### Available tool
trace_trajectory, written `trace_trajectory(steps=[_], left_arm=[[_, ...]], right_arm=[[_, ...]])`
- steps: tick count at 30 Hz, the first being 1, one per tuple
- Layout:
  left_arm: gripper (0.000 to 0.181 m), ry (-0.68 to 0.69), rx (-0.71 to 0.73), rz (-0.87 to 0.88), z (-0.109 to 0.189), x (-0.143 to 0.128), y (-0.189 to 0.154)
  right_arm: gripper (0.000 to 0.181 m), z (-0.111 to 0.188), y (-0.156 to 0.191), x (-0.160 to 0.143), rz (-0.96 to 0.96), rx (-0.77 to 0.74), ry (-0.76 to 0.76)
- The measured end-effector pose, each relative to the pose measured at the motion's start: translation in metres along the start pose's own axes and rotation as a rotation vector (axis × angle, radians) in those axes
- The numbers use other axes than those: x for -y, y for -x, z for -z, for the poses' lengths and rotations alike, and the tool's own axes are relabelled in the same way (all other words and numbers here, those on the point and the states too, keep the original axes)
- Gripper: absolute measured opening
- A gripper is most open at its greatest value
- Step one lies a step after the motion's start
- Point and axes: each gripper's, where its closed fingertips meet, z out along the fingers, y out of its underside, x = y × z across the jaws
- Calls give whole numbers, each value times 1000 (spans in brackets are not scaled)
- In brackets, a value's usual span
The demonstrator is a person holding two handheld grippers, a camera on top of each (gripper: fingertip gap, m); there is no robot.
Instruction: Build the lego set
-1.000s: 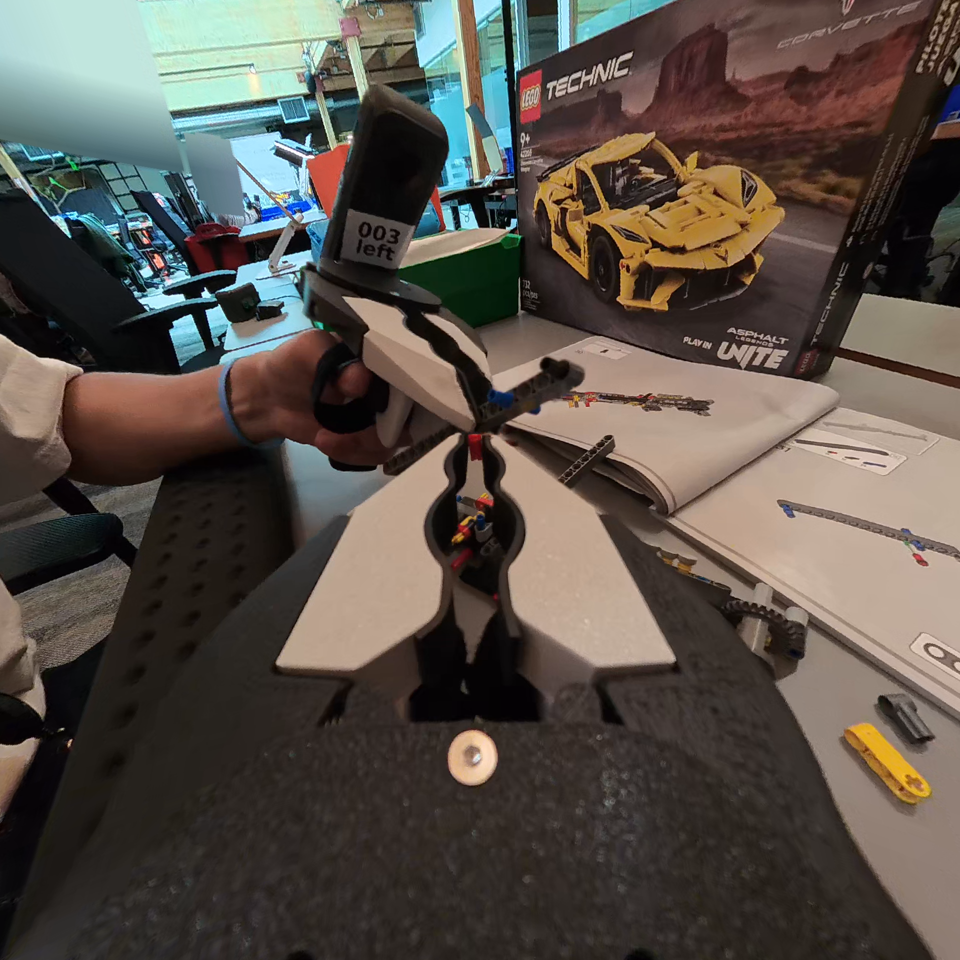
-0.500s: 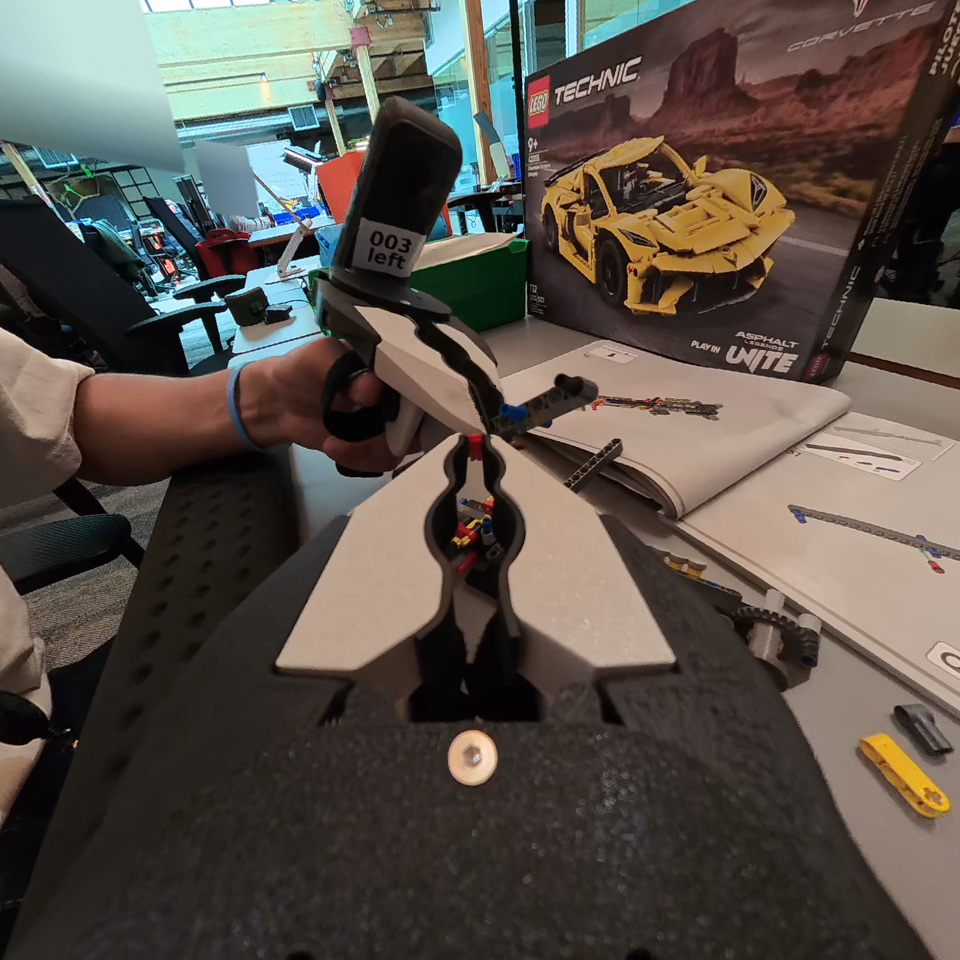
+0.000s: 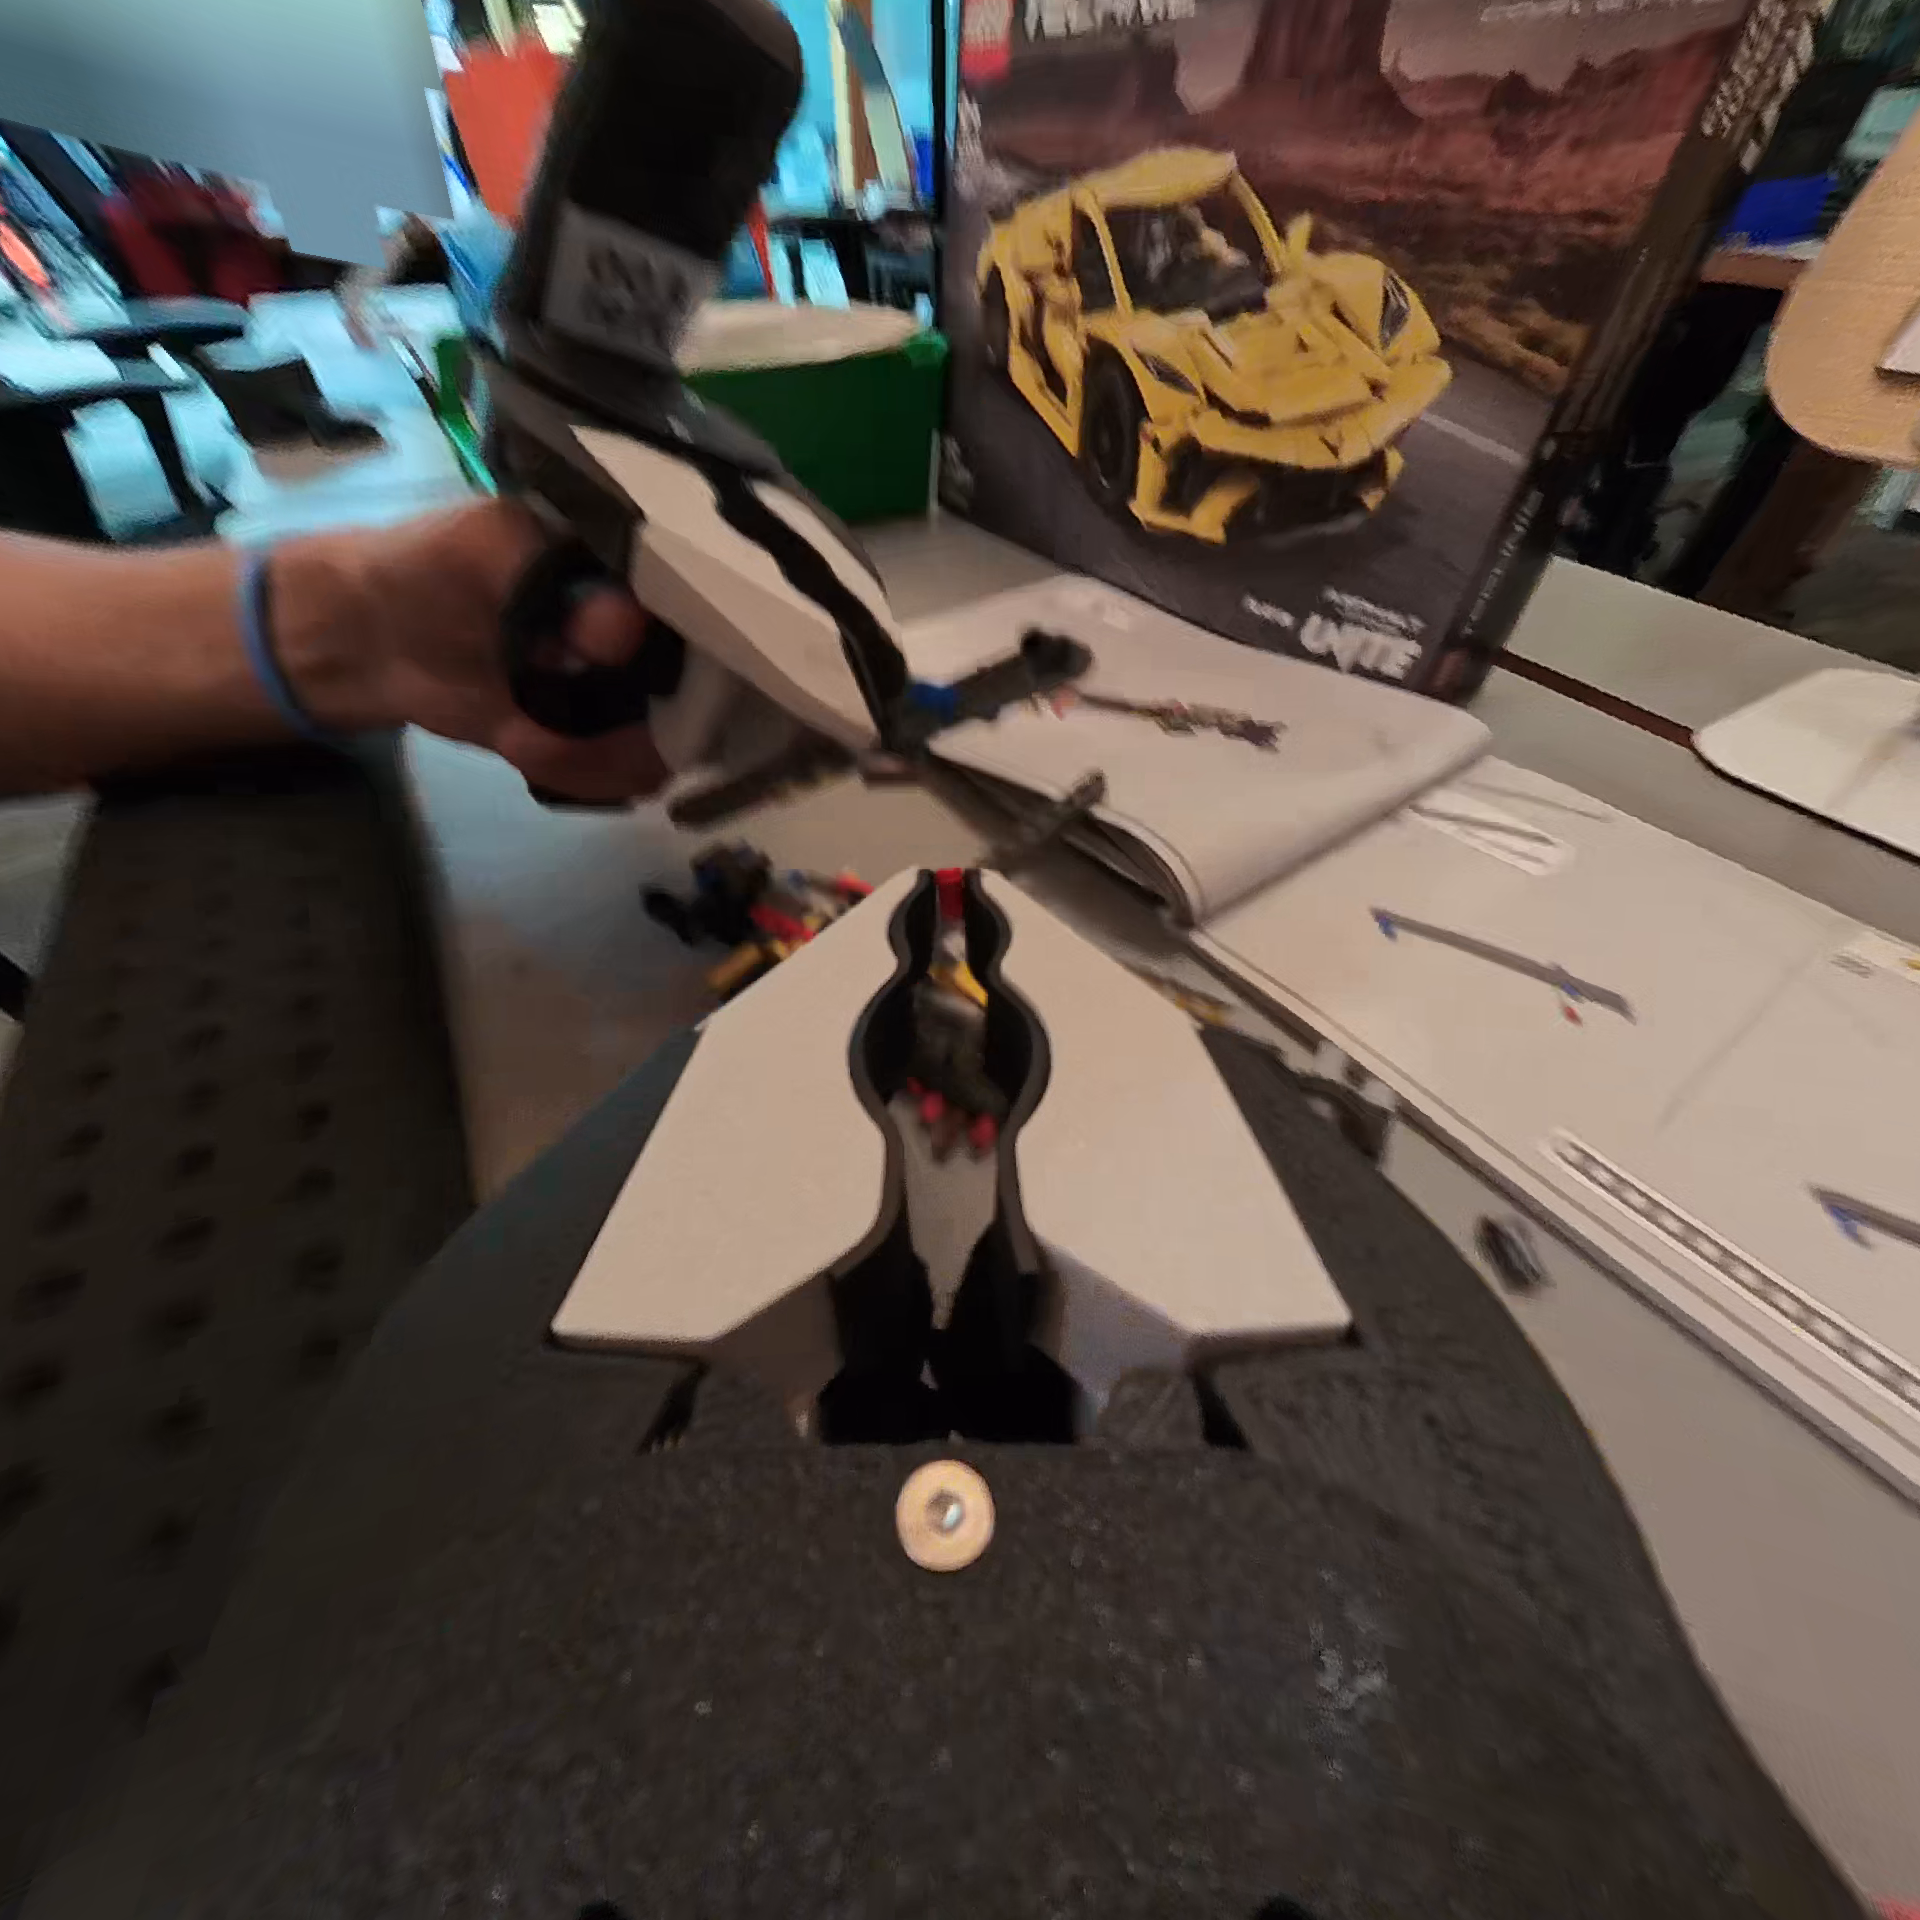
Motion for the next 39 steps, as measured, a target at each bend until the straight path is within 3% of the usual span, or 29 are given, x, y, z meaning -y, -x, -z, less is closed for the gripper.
trace_trajectory(steps=[4, 6, 7, 10, 13, 16, 19, 26, 39], left_arm=[[7, -7, -4, 7, 2, 2, 0], [7, 21, -10, -7, -3, -4, -2], [7, 45, -4, -21, -5, -8, -2], [7, 81, 9, -72, -11, -16, -4], [7, 53, -24, -57, -11, -12, -10], [7, 27, -3, -103, -8, -7, -11], [7, -11, -10, -124, -4, 1, -16], [7, -8, -10, -142, -2, 3, -20], [7, 12, 7, -154, -2, 0, -16]], right_arm=[[4, 36, -33, -62, 15, -5, 371], [4, 46, -31, -70, -22, 67, 443], [4, 46, -26, -61, -48, 107, 406], [4, 37, 3, 6, -191, 270, 73], [4, 28, 2, 51, -358, 255, -194], [4, 22, -1, 63, -648, 323, -317], [4, 17, -7, 59, -745, 293, -398], [3, 14, -12, 57, -782, 261, -464], [3, 11, -13, 55, -779, 275, -435]])
